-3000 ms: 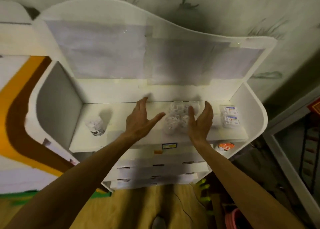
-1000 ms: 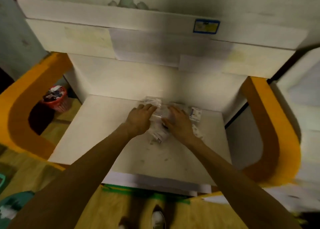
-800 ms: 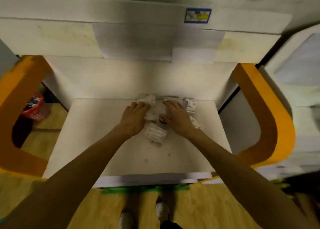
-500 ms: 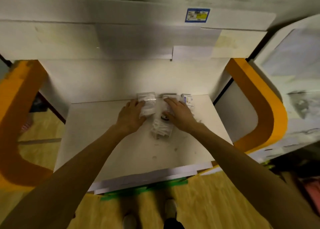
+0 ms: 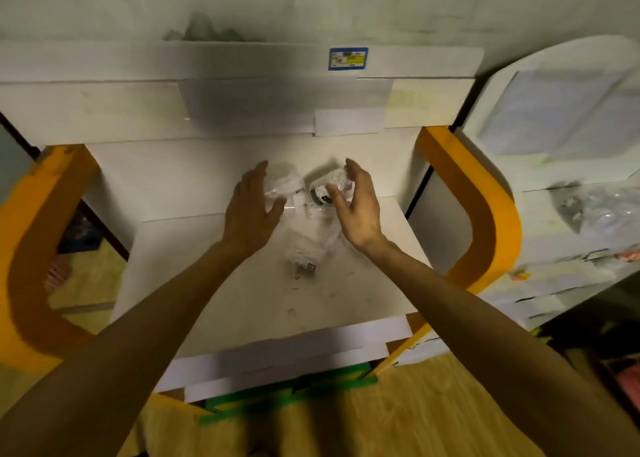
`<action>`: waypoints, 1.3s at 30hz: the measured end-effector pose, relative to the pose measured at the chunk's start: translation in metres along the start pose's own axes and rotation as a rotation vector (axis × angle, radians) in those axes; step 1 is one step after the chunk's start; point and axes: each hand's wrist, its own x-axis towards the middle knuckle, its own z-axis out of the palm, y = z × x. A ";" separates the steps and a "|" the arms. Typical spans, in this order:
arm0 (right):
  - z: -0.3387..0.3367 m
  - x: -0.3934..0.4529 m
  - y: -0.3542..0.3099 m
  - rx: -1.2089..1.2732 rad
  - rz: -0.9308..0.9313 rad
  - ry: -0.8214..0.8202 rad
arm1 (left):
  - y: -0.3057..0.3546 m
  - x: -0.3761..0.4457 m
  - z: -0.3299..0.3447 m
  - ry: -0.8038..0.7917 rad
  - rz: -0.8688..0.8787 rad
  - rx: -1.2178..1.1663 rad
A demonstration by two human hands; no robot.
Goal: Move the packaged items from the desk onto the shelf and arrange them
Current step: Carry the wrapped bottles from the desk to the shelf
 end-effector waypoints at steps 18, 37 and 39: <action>-0.350 -0.073 0.108 -0.091 -0.155 0.330 | 0.373 -0.005 0.132 0.264 0.447 -0.011; -0.427 -0.089 0.299 -0.077 0.304 0.095 | 0.440 -0.047 0.335 -0.550 0.490 0.407; -0.441 -0.074 0.310 -0.129 0.273 0.036 | 0.449 -0.032 0.352 -0.545 0.475 0.394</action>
